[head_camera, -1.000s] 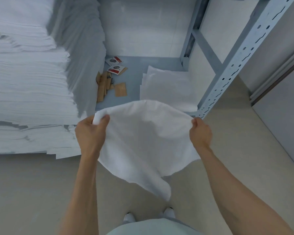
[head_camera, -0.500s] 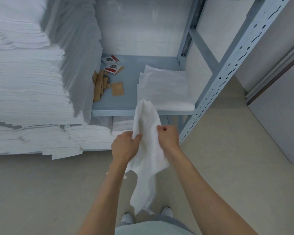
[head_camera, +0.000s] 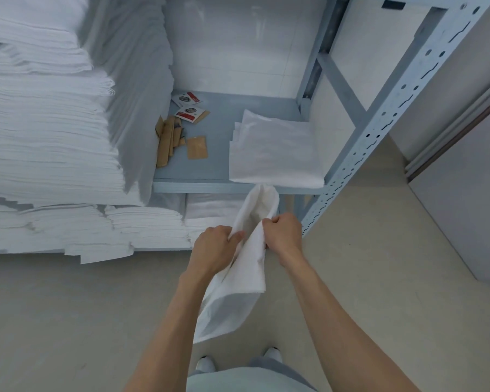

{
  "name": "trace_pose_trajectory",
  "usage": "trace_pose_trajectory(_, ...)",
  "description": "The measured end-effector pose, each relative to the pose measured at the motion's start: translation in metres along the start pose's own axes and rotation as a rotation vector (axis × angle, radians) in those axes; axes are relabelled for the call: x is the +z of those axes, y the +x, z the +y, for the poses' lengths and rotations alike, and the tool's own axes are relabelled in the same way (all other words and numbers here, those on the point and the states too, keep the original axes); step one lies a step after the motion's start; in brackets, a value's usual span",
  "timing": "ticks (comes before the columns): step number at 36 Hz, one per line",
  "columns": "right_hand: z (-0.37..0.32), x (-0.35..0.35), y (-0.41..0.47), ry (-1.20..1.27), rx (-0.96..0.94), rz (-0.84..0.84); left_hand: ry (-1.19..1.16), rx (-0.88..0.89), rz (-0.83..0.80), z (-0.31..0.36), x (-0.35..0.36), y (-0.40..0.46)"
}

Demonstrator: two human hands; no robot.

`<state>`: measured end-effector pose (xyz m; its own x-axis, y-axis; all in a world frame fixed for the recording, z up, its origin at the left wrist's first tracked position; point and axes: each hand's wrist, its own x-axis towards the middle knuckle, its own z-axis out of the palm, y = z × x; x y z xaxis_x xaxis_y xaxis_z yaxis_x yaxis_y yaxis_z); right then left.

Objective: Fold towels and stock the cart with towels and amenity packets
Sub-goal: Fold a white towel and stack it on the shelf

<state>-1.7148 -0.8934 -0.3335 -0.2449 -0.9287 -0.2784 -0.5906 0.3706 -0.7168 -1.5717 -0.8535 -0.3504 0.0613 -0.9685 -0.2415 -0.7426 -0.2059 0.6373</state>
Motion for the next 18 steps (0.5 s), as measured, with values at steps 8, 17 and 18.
trace_pose_trajectory(8, 0.005, -0.005, 0.000, -0.027, 0.037, 0.064, -0.027, 0.056, 0.020, -0.001, -0.009, -0.001)
trace_pose_trajectory(17, 0.007, 0.019, -0.015, 0.490, 0.253, -0.115, -0.064, 0.083, 0.007, -0.001, -0.002, -0.003)
trace_pose_trajectory(18, 0.007, 0.019, -0.016, 0.519, 0.261, -0.111, -0.060, 0.075, 0.006, -0.003, -0.003, -0.004)
